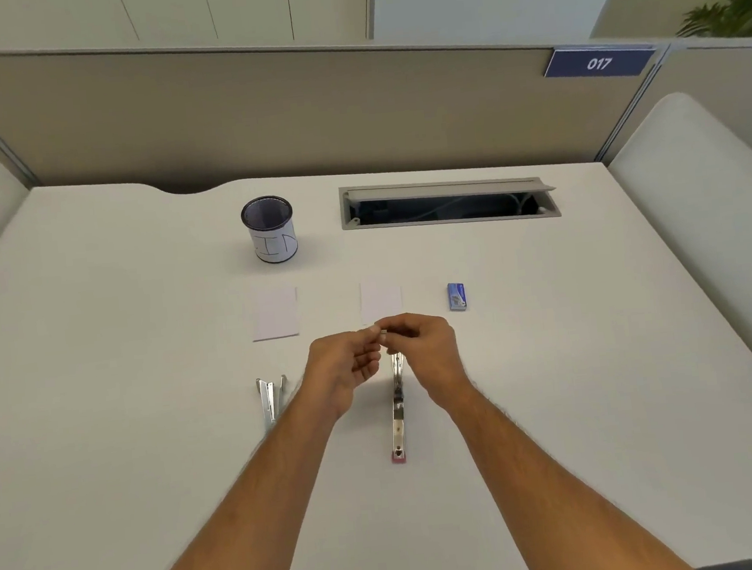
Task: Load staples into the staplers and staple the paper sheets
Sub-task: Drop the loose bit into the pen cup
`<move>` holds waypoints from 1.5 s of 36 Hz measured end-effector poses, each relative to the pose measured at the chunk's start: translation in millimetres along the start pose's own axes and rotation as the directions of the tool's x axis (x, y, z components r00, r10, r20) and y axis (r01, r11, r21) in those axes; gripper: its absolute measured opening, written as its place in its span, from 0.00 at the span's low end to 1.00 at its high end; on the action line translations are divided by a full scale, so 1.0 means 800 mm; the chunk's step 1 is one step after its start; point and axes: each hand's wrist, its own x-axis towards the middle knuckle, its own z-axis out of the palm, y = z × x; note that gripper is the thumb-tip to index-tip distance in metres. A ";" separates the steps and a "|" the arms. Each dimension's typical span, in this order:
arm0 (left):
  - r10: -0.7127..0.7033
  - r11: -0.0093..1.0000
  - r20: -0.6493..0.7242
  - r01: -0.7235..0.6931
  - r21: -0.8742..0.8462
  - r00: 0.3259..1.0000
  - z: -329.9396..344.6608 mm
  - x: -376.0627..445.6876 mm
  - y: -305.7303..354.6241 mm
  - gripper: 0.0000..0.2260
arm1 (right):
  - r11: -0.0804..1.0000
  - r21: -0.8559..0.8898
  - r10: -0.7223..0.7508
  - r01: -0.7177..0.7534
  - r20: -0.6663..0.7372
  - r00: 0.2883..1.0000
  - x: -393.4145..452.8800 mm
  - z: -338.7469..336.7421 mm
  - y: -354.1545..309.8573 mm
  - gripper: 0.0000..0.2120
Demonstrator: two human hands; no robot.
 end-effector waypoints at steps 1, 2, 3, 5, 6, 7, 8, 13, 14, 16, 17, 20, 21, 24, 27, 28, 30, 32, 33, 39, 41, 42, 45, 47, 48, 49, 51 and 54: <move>0.006 1.000 -0.002 -0.006 -0.016 1.000 -0.003 0.001 0.002 0.08 | 1.000 0.013 0.007 -0.007 0.014 1.000 0.003 0.003 -0.002 0.09; 0.017 0.999 -0.006 -0.017 -0.028 1.000 -0.005 0.001 0.004 0.08 | 0.999 0.035 0.021 -0.022 0.030 0.999 0.005 0.004 -0.003 0.11; 0.031 0.999 -0.011 -0.031 -0.039 0.999 -0.008 0.002 0.006 0.08 | 0.997 0.067 0.039 -0.042 0.047 0.998 0.008 0.006 -0.005 0.12; 0.069 0.996 -0.012 -0.070 -0.055 0.998 -0.015 0.005 0.013 0.07 | 0.983 0.156 0.081 -0.094 0.087 0.993 0.014 0.011 -0.009 0.15; 0.089 0.994 -0.006 -0.089 -0.058 0.996 -0.017 0.005 0.015 0.06 | 0.973 0.198 0.099 -0.118 0.105 0.990 0.016 0.013 -0.010 0.15; 0.107 0.992 0.000 -0.107 -0.061 0.994 -0.021 0.007 0.019 0.06 | 0.964 0.229 0.109 -0.133 0.116 0.987 0.020 0.015 -0.012 0.15; 0.123 0.991 0.006 -0.122 -0.061 0.992 -0.024 0.008 0.023 0.06 | 0.959 0.246 0.116 -0.142 0.118 0.986 0.024 0.019 -0.014 0.14; 0.168 0.984 0.018 -0.166 -0.059 0.986 -0.036 0.017 0.045 0.08 | 0.967 0.233 0.084 -0.102 0.085 0.993 0.047 0.041 -0.028 0.07; 0.174 0.983 0.015 -0.173 -0.061 0.985 -0.038 0.020 0.050 0.08 | 0.969 0.227 0.077 -0.094 0.084 0.993 0.052 0.045 -0.032 0.06; 0.188 0.980 0.012 -0.186 -0.062 0.982 -0.042 0.025 0.061 0.07 | 0.972 0.219 0.065 -0.085 0.097 0.993 0.062 0.053 -0.040 0.06; 0.195 0.979 0.012 -0.194 -0.060 0.981 -0.045 0.028 0.068 0.07 | 0.973 0.216 0.059 -0.082 0.109 0.992 0.068 0.057 -0.043 0.06; 0.213 0.977 0.014 -0.212 -0.023 0.977 -0.052 0.037 0.087 0.07 | 0.982 0.178 0.044 -0.062 0.107 0.993 0.084 0.069 -0.051 0.06; 0.218 0.976 0.004 -0.218 0.001 0.976 -0.055 0.041 0.094 0.08 | 0.985 0.163 0.040 -0.055 0.094 0.995 0.091 0.074 -0.053 0.06; 0.257 0.957 -0.102 -0.239 0.163 0.961 -0.062 0.050 0.110 0.14 | 0.997 0.074 0.007 -0.008 0.014 1.000 0.115 0.090 -0.058 0.05; 0.346 0.913 -0.212 -0.276 0.300 0.914 -0.074 0.060 0.127 0.11 | 0.998 -0.024 -0.053 0.051 -0.063 0.997 0.144 0.110 -0.065 0.02; 0.365 0.904 -0.232 -0.282 0.322 0.902 -0.080 0.064 0.134 0.10 | 0.996 -0.061 -0.074 0.070 -0.080 0.994 0.154 0.119 -0.068 0.03; 0.387 0.887 -0.256 -0.281 0.367 0.886 -0.088 0.069 0.148 0.08 | 0.987 -0.126 -0.110 0.098 -0.094 0.989 0.174 0.133 -0.075 0.03; 0.407 0.870 -0.271 -0.279 0.406 0.873 -0.096 0.074 0.161 0.07 | 0.978 -0.175 -0.136 0.118 -0.098 0.986 0.194 0.148 -0.081 0.02; 0.414 0.864 -0.277 -0.280 0.418 0.867 -0.097 0.077 0.166 0.07 | 0.971 -0.202 -0.150 0.127 -0.104 0.983 0.202 0.152 -0.084 0.03; 0.438 0.844 -0.303 -0.271 0.464 0.846 -0.100 0.095 0.191 0.07 | 0.929 -0.327 -0.224 0.175 -0.119 0.967 0.243 0.187 -0.095 0.03; 0.443 0.835 -0.303 -0.265 0.482 0.844 -0.100 0.102 0.196 0.07 | 0.911 -0.371 -0.236 0.182 -0.105 0.966 0.254 0.196 -0.093 0.03; 0.444 0.831 -0.301 -0.262 0.492 0.844 -0.100 0.105 0.198 0.07 | 0.902 -0.390 -0.237 0.183 -0.095 0.967 0.260 0.200 -0.091 0.04; 0.437 0.827 -0.295 -0.250 0.504 0.850 -0.099 0.112 0.202 0.08 | 0.850 -0.493 -0.242 0.182 -0.060 0.968 0.275 0.207 -0.083 0.06; 0.427 0.831 -0.299 -0.240 0.502 0.853 -0.100 0.118 0.204 0.08 | 0.809 -0.557 -0.241 0.185 -0.028 0.970 0.284 0.211 -0.078 0.06; 0.422 0.834 -0.303 -0.236 0.498 0.855 -0.101 0.120 0.206 0.08 | 0.789 -0.585 -0.239 0.190 -0.007 0.971 0.286 0.213 -0.075 0.06; 0.417 0.838 -0.306 -0.232 0.494 0.856 -0.102 0.122 0.206 0.07 | 0.766 -0.612 -0.238 0.197 0.014 0.971 0.287 0.213 -0.074 0.06; 0.411 0.844 -0.314 -0.228 0.485 0.856 -0.105 0.125 0.206 0.07 | 0.717 -0.663 -0.244 0.213 0.047 0.969 0.290 0.214 -0.073 0.06; 0.406 0.850 -0.324 -0.221 0.479 0.855 -0.108 0.128 0.204 0.07 | 0.649 -0.723 -0.266 0.237 0.076 0.961 0.295 0.217 -0.073 0.07</move>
